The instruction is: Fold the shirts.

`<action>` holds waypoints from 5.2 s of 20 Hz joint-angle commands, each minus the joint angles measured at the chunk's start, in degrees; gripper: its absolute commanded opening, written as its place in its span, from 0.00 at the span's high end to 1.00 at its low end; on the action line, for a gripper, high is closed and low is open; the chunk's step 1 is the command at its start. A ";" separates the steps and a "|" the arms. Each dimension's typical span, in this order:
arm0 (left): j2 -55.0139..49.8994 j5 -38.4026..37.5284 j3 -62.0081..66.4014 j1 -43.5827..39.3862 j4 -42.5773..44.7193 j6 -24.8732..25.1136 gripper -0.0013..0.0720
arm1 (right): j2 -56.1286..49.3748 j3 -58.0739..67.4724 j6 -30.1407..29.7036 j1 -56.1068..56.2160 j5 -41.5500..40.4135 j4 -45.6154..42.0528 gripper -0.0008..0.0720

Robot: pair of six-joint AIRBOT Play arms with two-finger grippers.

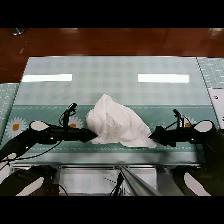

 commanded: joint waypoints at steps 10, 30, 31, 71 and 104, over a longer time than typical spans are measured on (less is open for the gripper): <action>4.24 -1.62 52.13 20.28 -1.44 -13.38 0.95 | -2.12 66.75 4.33 6.03 3.30 -15.67 0.97; 32.28 -18.67 72.65 25.86 54.62 -36.74 0.95 | 24.94 83.84 11.74 6.03 33.48 -49.40 0.96; 32.76 -20.39 68.22 25.59 54.58 -37.59 0.95 | 25.66 80.02 12.59 6.03 34.29 -49.31 0.97; -10.58 -10.21 7.91 39.43 7.04 -7.15 0.02 | 9.40 6.49 -9.90 -30.14 3.17 3.87 0.14; -12.57 0.68 10.58 26.60 -11.32 7.96 0.95 | 9.31 2.56 -6.34 -30.14 9.44 -3.87 0.14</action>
